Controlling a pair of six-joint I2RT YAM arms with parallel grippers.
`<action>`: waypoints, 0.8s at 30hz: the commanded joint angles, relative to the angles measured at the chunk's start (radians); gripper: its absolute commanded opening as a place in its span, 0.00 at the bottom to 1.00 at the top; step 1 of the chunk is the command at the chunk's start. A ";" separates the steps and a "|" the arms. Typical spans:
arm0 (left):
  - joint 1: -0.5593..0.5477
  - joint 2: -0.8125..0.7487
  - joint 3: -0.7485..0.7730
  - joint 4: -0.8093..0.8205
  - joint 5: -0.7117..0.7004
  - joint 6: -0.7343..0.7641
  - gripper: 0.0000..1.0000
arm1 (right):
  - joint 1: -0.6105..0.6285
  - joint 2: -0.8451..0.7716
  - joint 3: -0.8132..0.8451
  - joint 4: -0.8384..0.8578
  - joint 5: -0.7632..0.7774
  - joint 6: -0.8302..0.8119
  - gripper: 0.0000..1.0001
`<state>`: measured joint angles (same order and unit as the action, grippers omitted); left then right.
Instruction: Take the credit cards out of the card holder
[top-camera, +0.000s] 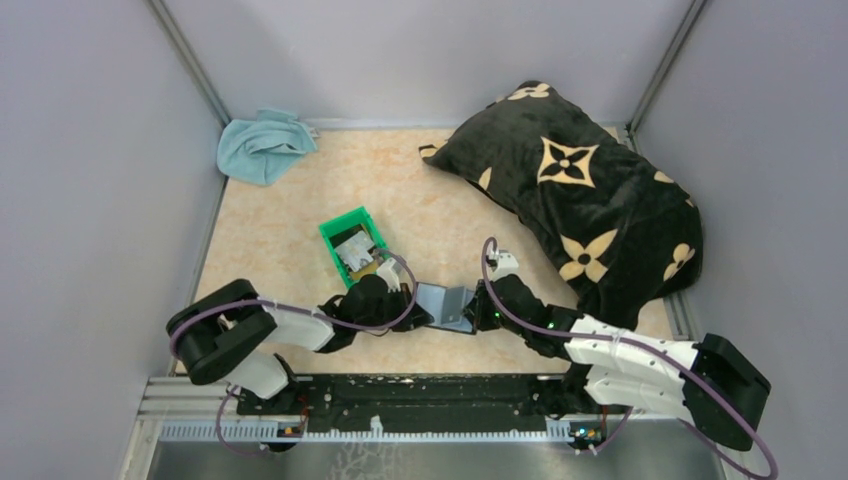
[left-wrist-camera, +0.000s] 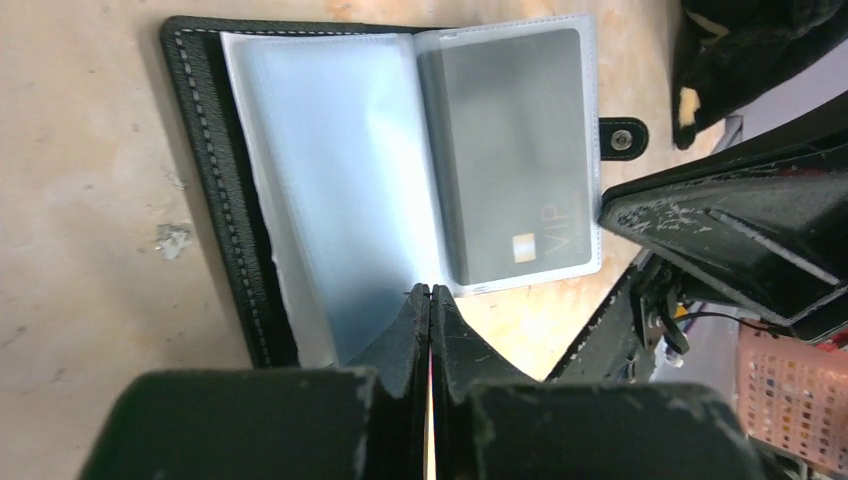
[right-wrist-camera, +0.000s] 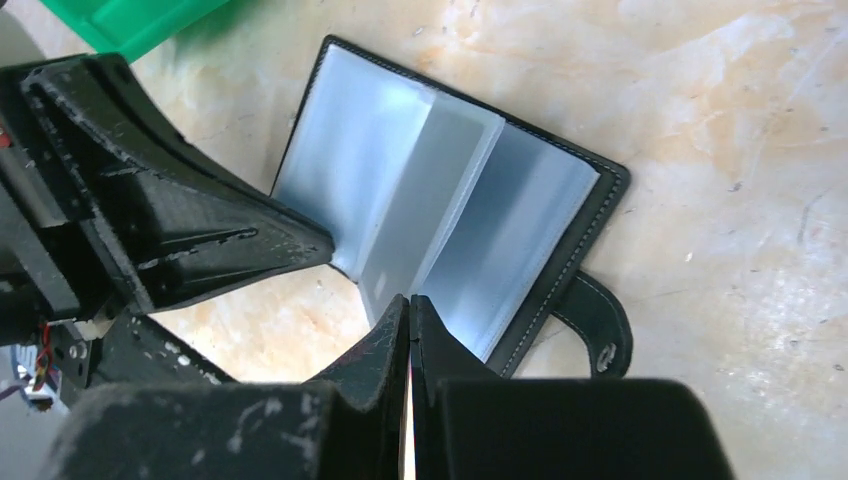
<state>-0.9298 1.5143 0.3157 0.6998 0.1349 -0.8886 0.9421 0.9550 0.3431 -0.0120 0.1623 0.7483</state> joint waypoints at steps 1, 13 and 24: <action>-0.004 -0.043 0.006 -0.121 -0.063 0.063 0.00 | -0.042 -0.008 0.046 0.018 0.007 -0.035 0.00; 0.023 -0.159 0.018 -0.262 -0.139 0.121 0.00 | -0.172 0.017 0.038 0.048 -0.087 -0.102 0.00; 0.092 -0.133 0.071 -0.391 -0.197 0.191 0.00 | -0.172 0.009 -0.001 0.108 -0.144 -0.070 0.22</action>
<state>-0.8463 1.3655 0.3618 0.3626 -0.0444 -0.7387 0.7738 0.9840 0.3408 0.0376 0.0372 0.6754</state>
